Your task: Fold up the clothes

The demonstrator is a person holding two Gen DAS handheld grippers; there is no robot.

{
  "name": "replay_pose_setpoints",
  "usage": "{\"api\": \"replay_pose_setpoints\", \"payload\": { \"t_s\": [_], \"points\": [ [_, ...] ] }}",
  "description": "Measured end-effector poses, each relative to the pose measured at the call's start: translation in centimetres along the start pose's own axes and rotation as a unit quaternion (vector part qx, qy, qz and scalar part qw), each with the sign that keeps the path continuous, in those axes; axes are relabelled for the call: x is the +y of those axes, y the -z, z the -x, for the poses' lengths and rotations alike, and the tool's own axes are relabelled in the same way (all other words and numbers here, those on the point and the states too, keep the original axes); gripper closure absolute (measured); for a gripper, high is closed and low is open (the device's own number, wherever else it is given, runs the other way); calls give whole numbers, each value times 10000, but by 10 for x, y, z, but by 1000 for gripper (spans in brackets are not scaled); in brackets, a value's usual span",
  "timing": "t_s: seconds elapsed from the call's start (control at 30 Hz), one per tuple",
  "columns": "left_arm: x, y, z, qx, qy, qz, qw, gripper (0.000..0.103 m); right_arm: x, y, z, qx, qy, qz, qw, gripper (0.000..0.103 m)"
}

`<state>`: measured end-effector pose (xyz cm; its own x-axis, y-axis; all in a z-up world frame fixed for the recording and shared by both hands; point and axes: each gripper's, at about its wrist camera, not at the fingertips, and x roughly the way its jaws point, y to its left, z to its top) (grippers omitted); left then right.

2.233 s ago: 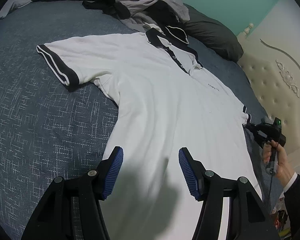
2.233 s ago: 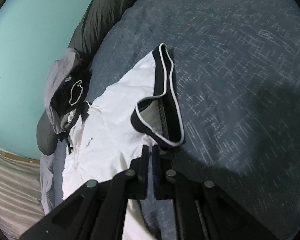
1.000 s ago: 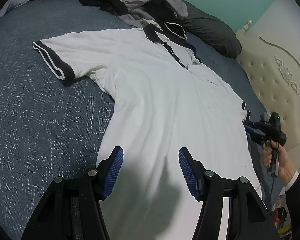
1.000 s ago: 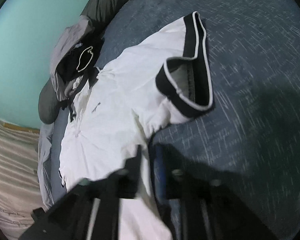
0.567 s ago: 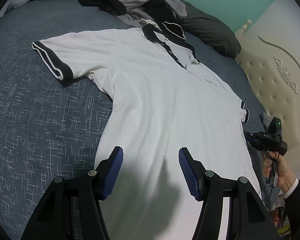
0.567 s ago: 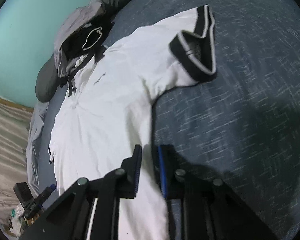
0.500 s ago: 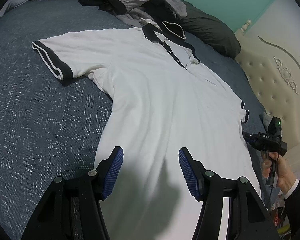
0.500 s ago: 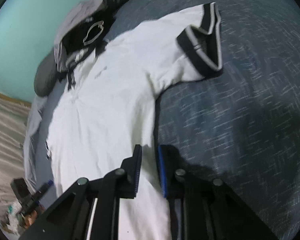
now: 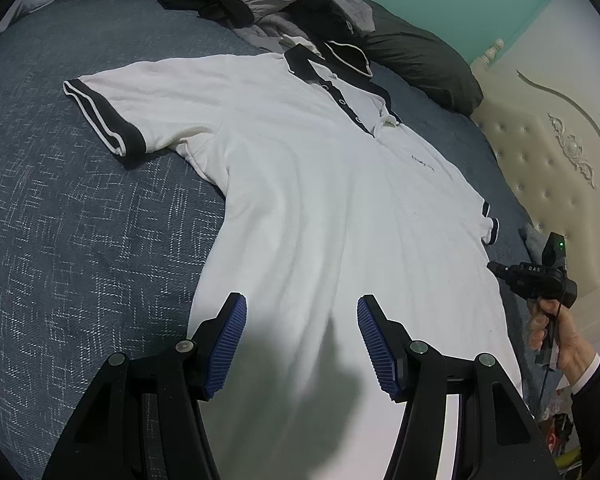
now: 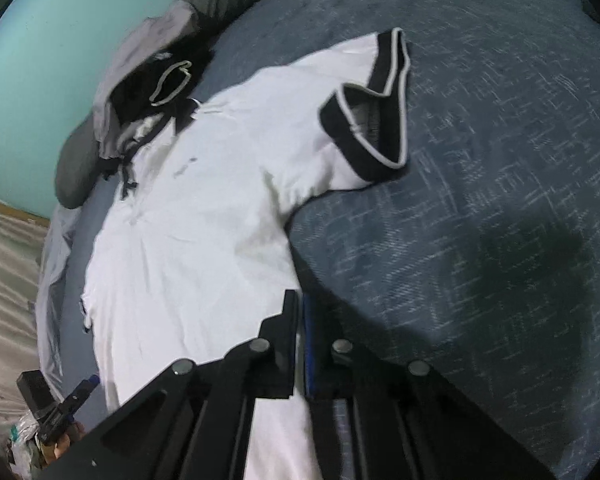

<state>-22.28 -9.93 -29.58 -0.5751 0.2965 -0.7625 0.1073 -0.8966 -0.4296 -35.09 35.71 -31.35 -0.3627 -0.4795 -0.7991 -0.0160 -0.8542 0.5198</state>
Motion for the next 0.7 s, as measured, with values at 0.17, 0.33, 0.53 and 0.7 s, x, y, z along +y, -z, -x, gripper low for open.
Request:
{"api": "replay_pose_setpoints", "payload": {
  "t_s": [0.17, 0.33, 0.53, 0.7],
  "points": [
    [0, 1, 0, 23, -3, -1, 10000, 41, -8, 0, -2, -16, 86, -91, 9999, 100],
    [0, 0, 1, 8, 5, -6, 10000, 41, -9, 0, -3, 84, -234, -103, 9996, 99],
    [0, -1, 2, 2, 46, 1, 10000, 41, -12, 10, 11, 196, -195, -75, 9996, 90],
    [-1, 0, 2, 3, 66, -3, 10000, 41, -9, 20, 12, 386, -99, 110, 9991, 78]
  ]
}}
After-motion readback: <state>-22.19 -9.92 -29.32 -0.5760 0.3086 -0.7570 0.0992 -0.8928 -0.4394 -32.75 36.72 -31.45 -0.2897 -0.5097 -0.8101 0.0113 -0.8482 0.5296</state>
